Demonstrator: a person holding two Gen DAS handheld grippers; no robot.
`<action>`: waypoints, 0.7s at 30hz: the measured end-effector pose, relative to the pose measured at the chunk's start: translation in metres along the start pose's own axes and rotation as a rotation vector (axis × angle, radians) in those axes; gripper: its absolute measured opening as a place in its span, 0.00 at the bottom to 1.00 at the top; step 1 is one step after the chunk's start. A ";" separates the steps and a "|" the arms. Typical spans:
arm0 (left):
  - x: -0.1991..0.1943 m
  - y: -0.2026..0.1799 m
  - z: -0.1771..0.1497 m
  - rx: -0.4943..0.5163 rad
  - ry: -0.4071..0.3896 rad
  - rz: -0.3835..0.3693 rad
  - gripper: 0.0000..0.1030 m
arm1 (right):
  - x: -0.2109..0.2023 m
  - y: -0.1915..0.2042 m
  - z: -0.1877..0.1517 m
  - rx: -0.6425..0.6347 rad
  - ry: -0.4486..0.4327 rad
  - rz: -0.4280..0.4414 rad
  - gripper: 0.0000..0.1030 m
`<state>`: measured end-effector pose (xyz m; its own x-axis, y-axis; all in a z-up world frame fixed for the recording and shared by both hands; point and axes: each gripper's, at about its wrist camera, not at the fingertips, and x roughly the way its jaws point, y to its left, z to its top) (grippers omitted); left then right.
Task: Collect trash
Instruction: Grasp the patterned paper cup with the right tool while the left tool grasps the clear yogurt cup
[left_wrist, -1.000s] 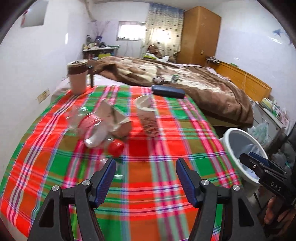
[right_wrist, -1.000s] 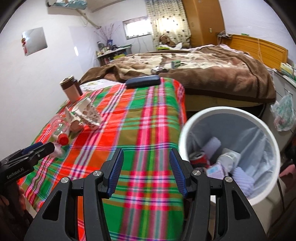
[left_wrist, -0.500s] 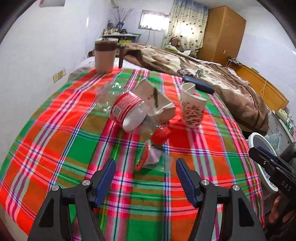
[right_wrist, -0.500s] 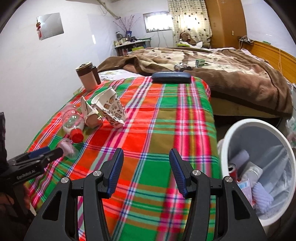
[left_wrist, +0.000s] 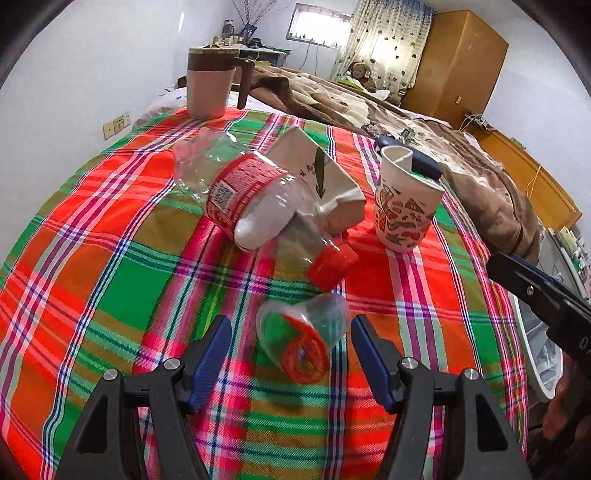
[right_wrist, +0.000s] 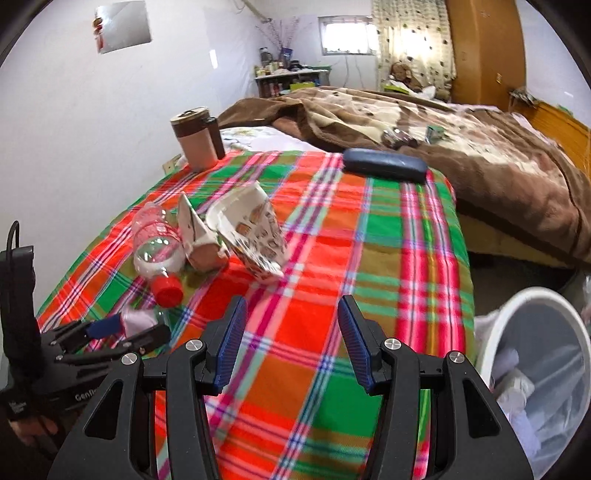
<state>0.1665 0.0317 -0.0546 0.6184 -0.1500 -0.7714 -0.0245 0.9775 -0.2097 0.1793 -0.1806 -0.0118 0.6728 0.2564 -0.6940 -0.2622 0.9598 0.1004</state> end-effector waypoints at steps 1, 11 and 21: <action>0.001 0.003 0.001 -0.003 0.001 0.001 0.65 | 0.002 0.002 0.002 -0.008 0.003 0.005 0.51; -0.003 0.028 0.005 -0.023 -0.013 0.027 0.65 | 0.026 0.024 0.013 -0.085 0.009 0.072 0.51; -0.009 0.039 0.002 0.037 0.014 0.040 0.65 | 0.045 0.024 0.017 0.000 -0.005 0.085 0.37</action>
<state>0.1616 0.0714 -0.0542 0.6066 -0.1125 -0.7870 -0.0202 0.9874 -0.1567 0.2146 -0.1440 -0.0286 0.6519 0.3371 -0.6792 -0.3183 0.9347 0.1585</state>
